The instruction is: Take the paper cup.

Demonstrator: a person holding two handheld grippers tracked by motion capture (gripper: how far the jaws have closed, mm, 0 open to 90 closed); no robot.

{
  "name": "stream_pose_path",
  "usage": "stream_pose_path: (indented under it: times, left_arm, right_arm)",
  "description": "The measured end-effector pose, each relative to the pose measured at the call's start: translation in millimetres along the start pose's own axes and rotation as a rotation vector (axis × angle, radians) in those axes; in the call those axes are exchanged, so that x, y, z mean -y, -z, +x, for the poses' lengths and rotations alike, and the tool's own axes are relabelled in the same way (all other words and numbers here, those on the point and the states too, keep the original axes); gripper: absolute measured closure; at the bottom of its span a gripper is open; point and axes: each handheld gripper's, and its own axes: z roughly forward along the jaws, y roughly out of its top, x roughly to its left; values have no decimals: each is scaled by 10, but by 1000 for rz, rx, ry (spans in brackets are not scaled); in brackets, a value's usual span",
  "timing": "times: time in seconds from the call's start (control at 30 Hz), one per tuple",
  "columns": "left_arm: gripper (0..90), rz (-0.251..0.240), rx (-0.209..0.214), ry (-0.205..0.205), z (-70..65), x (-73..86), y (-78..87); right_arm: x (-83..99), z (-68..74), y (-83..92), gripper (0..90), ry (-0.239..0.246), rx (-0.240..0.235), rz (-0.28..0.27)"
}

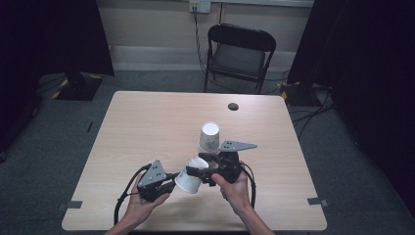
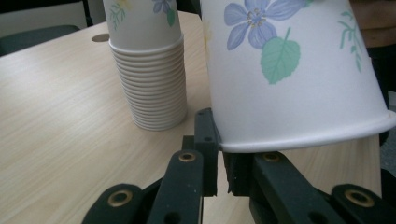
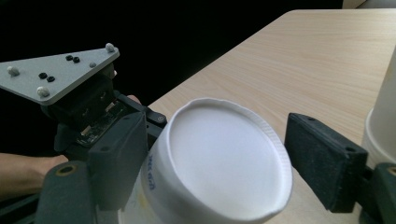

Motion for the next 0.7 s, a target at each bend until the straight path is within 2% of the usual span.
stream_pose_path:
  times: [0.2, 0.37, 0.47, 0.53, 0.6, 0.63, 0.7]
  left_arm:
    - [853, 34, 17, 12, 26, 9, -14]
    - [853, 101, 42, 21, 69, 34, -50]
    - [853, 125, 50, 26, 92, 43, -72]
    - [853, 145, 53, 30, 110, 49, -91]
    - [853, 167, 62, 30, 129, 61, -121]
    - [854, 178, 53, 22, 135, 65, -129]
    - [855, 194, 46, 37, 155, 70, -143]
  right_arm:
    - [-31, 22, 43, 280, 65, 40, -7]
    - [-55, 35, 110, 349, 133, 72, -21]
    - [-63, 42, 145, 390, 159, 101, -3]
    - [-66, 48, 163, 426, 173, 94, 4]
    - [-73, 70, 176, 446, 205, 105, 17]
    - [-76, 75, 180, 464, 211, 105, 18]
    - [-86, 91, 190, 517, 234, 116, 23]
